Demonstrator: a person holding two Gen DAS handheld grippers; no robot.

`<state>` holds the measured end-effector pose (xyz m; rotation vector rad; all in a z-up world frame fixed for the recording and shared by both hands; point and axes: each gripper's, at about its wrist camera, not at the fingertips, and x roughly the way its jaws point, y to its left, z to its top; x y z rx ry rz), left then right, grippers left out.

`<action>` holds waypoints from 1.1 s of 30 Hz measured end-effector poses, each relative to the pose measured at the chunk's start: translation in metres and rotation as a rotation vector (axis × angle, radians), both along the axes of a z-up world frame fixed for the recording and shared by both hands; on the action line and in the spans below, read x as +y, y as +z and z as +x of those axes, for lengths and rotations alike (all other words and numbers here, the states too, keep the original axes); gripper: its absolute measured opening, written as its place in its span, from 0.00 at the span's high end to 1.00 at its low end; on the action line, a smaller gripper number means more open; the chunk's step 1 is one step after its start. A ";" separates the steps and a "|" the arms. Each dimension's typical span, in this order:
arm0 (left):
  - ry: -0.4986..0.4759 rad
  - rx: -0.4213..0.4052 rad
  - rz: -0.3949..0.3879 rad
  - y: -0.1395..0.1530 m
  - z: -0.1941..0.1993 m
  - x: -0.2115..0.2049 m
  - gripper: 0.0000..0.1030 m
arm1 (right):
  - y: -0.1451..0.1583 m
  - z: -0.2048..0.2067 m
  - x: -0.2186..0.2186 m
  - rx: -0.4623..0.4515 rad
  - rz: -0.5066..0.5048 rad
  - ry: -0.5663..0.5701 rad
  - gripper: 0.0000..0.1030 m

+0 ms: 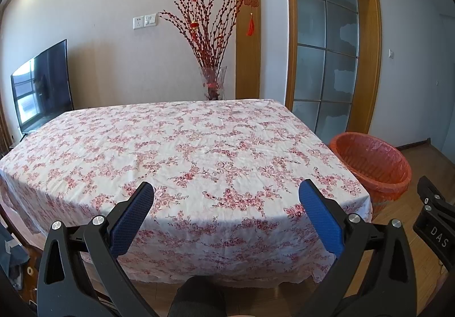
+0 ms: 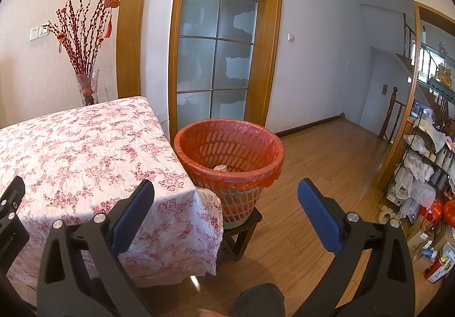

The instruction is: Collect trash

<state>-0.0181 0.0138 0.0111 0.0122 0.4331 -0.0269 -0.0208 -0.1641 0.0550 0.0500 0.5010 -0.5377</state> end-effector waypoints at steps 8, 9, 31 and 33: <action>0.000 0.004 -0.001 0.000 0.001 0.001 0.02 | 0.000 0.000 0.000 0.000 0.001 0.000 0.04; 0.000 0.004 -0.001 -0.001 0.001 0.001 0.02 | 0.000 0.000 0.000 0.000 0.000 0.000 0.04; 0.001 0.016 -0.003 -0.003 0.003 0.001 0.02 | -0.004 0.003 -0.002 0.008 0.004 0.005 0.04; 0.001 0.015 -0.002 -0.003 0.002 0.001 0.02 | -0.004 0.003 -0.002 0.008 0.004 0.005 0.04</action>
